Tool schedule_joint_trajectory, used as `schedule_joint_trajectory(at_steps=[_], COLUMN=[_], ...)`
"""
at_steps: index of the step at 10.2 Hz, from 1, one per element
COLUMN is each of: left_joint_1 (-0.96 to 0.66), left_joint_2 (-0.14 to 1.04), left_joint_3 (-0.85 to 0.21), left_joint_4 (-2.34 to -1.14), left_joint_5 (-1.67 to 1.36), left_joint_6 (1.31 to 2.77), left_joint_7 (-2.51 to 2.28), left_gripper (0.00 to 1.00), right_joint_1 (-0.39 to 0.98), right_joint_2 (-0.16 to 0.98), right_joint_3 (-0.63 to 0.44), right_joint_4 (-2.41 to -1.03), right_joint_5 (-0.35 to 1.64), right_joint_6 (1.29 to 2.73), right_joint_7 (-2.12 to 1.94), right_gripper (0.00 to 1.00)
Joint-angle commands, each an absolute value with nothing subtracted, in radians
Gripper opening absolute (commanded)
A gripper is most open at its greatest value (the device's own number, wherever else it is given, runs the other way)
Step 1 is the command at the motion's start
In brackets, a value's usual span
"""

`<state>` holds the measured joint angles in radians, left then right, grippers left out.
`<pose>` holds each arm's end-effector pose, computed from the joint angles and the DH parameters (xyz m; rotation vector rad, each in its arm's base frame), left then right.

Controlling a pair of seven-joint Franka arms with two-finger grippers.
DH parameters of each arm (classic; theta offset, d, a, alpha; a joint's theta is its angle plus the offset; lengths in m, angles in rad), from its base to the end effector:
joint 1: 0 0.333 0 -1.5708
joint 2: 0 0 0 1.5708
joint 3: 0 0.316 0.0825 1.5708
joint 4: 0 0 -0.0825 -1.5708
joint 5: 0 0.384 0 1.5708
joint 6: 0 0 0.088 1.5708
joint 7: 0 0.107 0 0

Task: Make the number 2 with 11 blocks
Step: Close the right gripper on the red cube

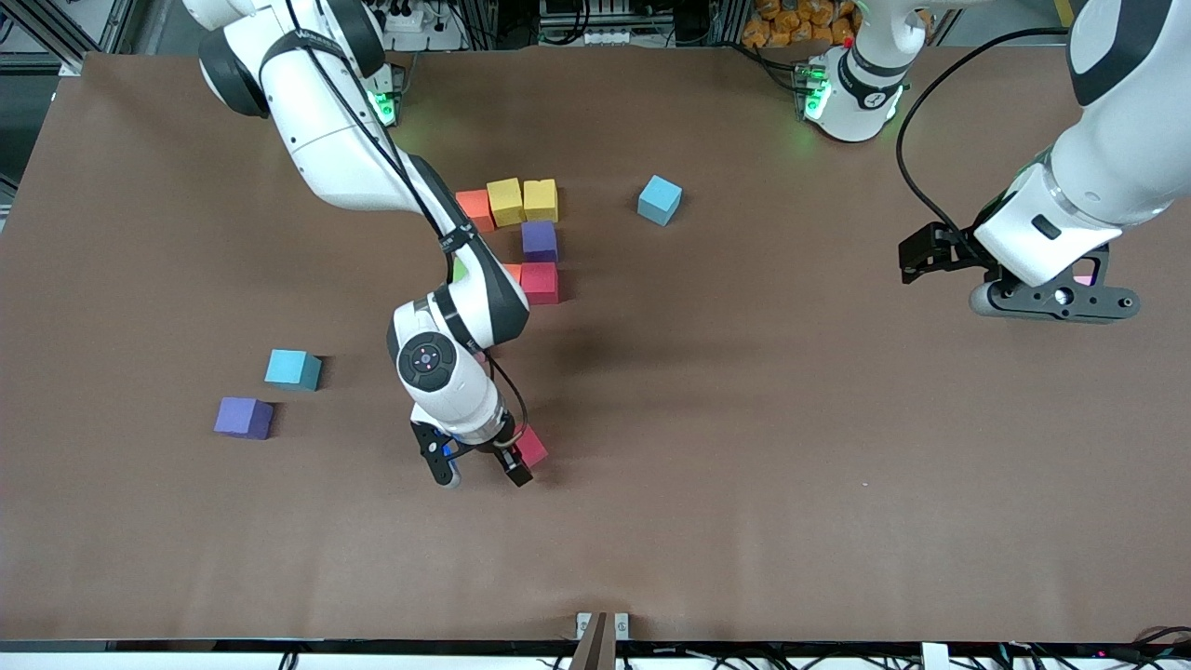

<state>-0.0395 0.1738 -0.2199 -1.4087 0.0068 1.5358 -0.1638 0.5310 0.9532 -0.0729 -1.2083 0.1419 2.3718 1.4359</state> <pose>0.5857 -0.1423 0.5992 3.1160 -0.1452 -0.0750 0.6902 0.3611 0.2183 -2.5530 1.4486 -0.1195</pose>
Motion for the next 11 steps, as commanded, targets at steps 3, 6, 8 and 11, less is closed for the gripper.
schedule_joint_trajectory(at_steps=[3, 6, 8, 11], left_joint_1=[-0.043, -0.043, -0.043, -0.044], left_joint_2=[0.169, 0.169, 0.169, 0.169], left_joint_3=[-0.219, -0.219, -0.219, -0.219], left_joint_4=[-1.407, -1.407, -1.407, -1.407], left_joint_5=[-0.005, -0.006, -0.006, -0.006], left_joint_6=[1.537, 1.537, 1.537, 1.539], left_joint_7=[-0.181, -0.181, -0.181, -0.181], left_gripper=[1.0, 1.0, 1.0, 1.0], right_joint_1=[0.549, 0.563, 0.564, 0.575], right_joint_2=[0.969, 0.969, 0.969, 0.956], right_joint_3=[-0.078, -0.078, -0.069, -0.064], right_joint_4=[-1.193, -1.204, -1.216, -1.233], right_joint_5=[0.137, 0.138, 0.143, 0.143], right_joint_6=[2.368, 2.372, 2.375, 2.369], right_joint_7=[1.466, 1.465, 1.468, 1.465], right_gripper=[1.0, 0.99, 0.01, 0.0])
